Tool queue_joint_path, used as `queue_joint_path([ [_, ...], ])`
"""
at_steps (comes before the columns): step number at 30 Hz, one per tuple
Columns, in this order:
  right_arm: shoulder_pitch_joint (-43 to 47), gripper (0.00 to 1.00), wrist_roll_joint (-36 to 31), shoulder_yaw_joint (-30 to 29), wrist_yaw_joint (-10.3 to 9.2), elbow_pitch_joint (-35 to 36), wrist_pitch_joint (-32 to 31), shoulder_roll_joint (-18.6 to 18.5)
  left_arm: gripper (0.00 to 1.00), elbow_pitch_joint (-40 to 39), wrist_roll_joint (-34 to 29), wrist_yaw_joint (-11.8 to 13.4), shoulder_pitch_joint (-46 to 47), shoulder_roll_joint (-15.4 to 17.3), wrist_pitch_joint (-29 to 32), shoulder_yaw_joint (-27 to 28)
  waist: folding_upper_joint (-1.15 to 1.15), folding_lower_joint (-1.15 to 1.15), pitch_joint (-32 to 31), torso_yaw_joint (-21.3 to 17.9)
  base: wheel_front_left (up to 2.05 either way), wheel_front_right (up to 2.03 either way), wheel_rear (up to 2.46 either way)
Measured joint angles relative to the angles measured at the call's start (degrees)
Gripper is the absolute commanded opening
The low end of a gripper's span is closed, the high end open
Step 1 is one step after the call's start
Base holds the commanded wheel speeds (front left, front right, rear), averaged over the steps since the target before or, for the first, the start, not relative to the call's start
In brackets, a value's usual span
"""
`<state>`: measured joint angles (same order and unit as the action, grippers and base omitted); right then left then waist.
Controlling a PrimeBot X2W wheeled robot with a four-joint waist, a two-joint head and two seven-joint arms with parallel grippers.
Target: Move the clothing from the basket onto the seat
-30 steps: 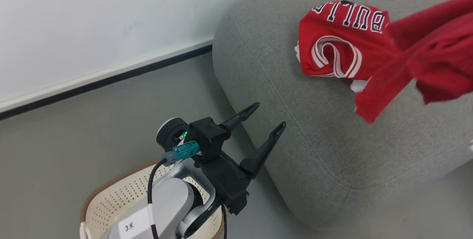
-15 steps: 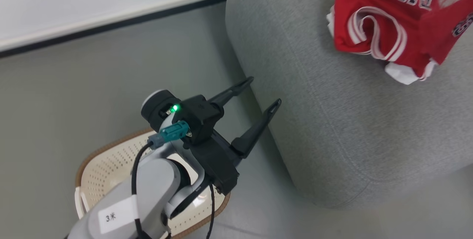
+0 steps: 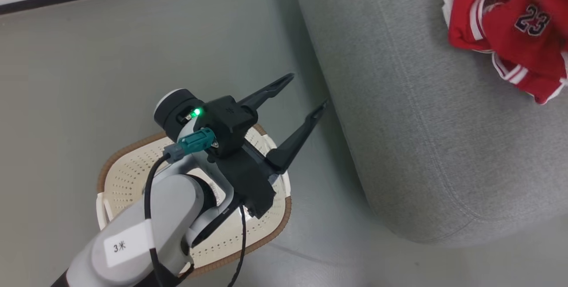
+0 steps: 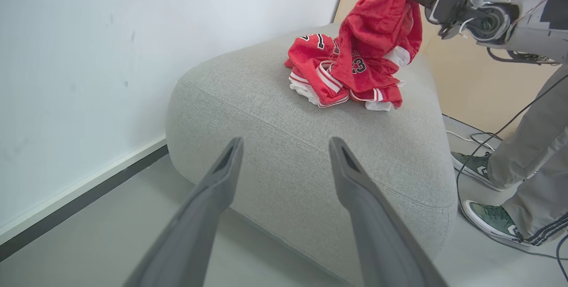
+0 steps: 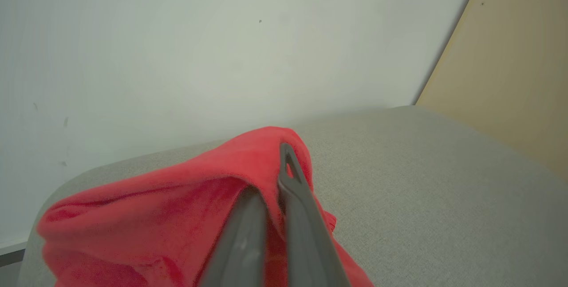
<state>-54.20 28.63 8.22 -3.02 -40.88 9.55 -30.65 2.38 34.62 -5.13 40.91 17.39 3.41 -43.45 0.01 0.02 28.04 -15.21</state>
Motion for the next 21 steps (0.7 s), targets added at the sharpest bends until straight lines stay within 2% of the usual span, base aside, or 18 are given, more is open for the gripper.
queue_joint_path([
  [1, 0.47, 0.0, -0.01, 0.37, 0.0, -1.49, -0.35, 0.56, 1.0, 0.36, 0.0, -0.01, 0.01, 0.12, -0.04, 0.0, 0.0, 0.0, 0.07, 0.25, 0.0, 0.0, 0.0],
  [2, 1.11, 0.13, 0.0, 0.52, 0.02, -3.22, -0.9, 1.03, 1.0, 0.71, 0.0, -0.01, 0.01, 0.18, -0.07, 0.02, 0.0, 0.0, 0.07, 0.46, 0.0, 0.0, 0.0],
  [3, 1.77, 0.4, 0.32, 0.58, 0.55, -5.21, -2.1, 1.44, 1.0, 1.14, 0.01, -0.05, 0.02, 0.11, -0.36, 0.03, 0.0, 0.0, -0.03, 0.62, 0.0, 0.0, 0.0],
  [4, 2.74, 0.83, 0.6, 0.9, 1.1, -6.78, -2.71, 1.78, 1.0, 1.49, 0.04, -0.3, 0.03, 0.05, -0.77, 0.11, 0.0, 0.0, -0.23, 0.74, 0.0, 0.0, 0.0],
  [5, 3.63, 1.0, 0.6, 1.1, 1.37, -8.01, -2.99, 2.02, 1.0, 1.69, 0.11, -0.41, 0.03, -0.03, -1.01, 0.2, 0.0, -0.01, -0.47, 0.83, 0.0, 0.0, 0.0],
  [14, 3.97, 1.0, 0.82, 1.9, 4.37, -14.64, -4.27, 1.9, 1.0, 4.31, 0.69, -0.44, -0.23, -0.6, -2.66, 0.53, -0.01, -0.02, -3.43, 1.33, 0.0, 0.0, 0.0],
  [21, 7.84, 1.0, 0.93, 2.7, 6.09, -14.07, -1.11, 3.18, 1.0, 7.3, 1.63, -0.49, -1.29, -1.81, -5.12, 0.96, -0.01, -0.02, -6.9, 1.48, 0.0, 0.0, 0.0],
])
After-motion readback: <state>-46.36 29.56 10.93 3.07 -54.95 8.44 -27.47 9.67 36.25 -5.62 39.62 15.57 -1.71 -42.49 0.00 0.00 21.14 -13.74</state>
